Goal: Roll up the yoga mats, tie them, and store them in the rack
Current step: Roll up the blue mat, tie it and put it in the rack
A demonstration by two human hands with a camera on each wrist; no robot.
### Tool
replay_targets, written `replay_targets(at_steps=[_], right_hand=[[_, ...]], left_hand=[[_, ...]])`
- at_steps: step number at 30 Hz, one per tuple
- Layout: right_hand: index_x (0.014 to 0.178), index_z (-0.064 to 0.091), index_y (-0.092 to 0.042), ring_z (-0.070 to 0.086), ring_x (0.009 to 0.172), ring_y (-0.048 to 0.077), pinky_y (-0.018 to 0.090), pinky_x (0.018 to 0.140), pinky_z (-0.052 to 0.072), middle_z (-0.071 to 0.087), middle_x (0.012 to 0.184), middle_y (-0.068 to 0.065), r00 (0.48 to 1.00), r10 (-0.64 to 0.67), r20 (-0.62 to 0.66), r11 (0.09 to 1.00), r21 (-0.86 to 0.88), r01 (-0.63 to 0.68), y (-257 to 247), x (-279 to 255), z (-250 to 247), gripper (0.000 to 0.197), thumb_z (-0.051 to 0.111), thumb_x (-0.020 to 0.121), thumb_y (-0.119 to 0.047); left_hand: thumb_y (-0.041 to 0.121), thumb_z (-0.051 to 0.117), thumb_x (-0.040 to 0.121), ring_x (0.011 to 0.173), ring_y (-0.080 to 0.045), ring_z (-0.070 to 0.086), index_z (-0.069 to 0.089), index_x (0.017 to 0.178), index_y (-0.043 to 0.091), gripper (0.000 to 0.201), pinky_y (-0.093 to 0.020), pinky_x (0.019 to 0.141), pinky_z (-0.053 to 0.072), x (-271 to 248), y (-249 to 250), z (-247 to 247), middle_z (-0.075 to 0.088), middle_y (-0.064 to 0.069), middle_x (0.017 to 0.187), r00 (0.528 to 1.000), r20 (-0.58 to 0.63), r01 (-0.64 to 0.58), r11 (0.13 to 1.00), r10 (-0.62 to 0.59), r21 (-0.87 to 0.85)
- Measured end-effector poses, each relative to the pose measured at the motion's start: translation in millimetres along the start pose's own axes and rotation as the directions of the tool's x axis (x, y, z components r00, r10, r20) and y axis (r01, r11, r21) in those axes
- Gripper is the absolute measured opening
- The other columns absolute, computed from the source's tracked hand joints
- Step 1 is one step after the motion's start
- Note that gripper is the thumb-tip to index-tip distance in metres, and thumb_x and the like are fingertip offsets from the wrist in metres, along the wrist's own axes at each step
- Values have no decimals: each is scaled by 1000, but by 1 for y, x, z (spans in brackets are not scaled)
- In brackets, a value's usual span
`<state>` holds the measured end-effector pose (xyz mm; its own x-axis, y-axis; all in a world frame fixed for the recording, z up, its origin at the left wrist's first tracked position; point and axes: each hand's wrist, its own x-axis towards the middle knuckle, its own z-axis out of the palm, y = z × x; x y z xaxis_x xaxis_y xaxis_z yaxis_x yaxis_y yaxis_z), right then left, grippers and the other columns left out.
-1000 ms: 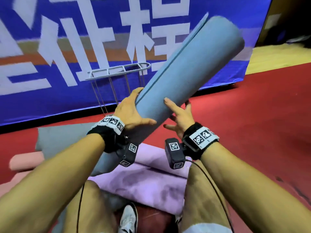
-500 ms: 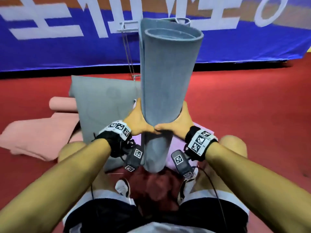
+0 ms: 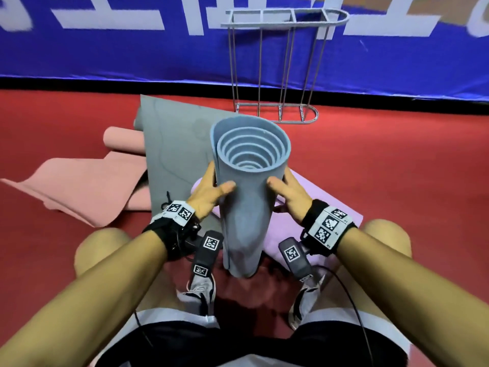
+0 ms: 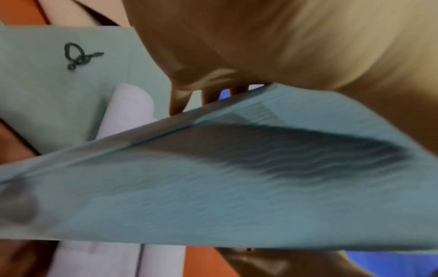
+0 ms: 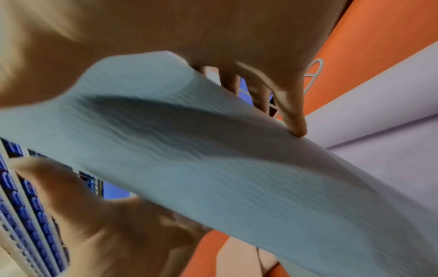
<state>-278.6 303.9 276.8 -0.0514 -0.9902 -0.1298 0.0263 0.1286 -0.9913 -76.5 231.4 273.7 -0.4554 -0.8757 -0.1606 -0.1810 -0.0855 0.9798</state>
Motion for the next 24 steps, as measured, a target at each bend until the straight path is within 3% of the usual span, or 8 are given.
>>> replay_targets(at_steps=[2,4,7,9,12,14,18,24], right_hand=[[135,44,-47,62,87,-8,28,63,52,65,102,-31,997,78,-6,997,-4,-78,-9,1,-2,80,60,60,-70],[131,52,-49,61,112,7,46,78,56,65,116,-31,989,136,-62,990,56,-132,-26,4,-1,77,53,60,-80],[116,68,-25,71,92,5,32,67,57,76,98,-16,989,76,-127,994,92,-65,-65,17,3,56,43,92,-69],[103,70,-5,72,76,16,32,66,53,77,87,4,981,50,-189,994,-85,-67,-92,32,5,72,50,85,-72],[116,64,-10,67,105,30,42,87,53,70,113,9,961,1,-278,927,-361,-105,-108,56,-1,73,59,75,-71],[135,54,-15,59,120,29,33,91,43,62,132,8,967,6,-255,837,-528,-144,-109,59,2,59,58,91,-55],[135,48,-15,59,115,36,39,93,47,61,131,15,979,-73,-190,676,-731,-91,-99,55,13,48,48,100,-47],[134,43,-13,58,109,37,42,89,47,59,122,15,994,-62,-95,581,-813,-42,-91,54,11,39,46,100,-32]], left_hand=[[81,48,67,128,-22,57,56,130,44,74,-59,106,44,2,20,-1,64,10,133,990,-58,122,985,-130,-124],[87,25,81,121,-21,64,63,128,36,79,-50,103,48,10,46,1,71,7,125,981,-102,147,973,-167,-176],[51,29,107,79,-3,73,69,104,25,47,-21,66,55,29,84,5,78,10,85,991,-99,81,994,-88,-74],[31,47,105,62,-7,69,65,87,22,27,-19,61,51,37,106,6,72,8,70,988,-146,63,997,-57,35],[30,65,84,88,-25,67,68,91,21,12,-39,82,53,55,118,2,70,-6,94,975,-222,22,973,31,231],[26,61,89,109,-24,62,63,125,18,37,-29,95,50,58,121,8,64,-2,119,983,-170,5,922,66,388],[29,47,98,137,-30,47,46,150,23,53,-40,116,36,51,108,21,51,-7,151,978,-116,-49,724,176,688],[30,41,101,141,-32,43,38,155,26,55,-43,118,33,44,96,12,46,-8,155,984,-87,-50,706,158,707]])
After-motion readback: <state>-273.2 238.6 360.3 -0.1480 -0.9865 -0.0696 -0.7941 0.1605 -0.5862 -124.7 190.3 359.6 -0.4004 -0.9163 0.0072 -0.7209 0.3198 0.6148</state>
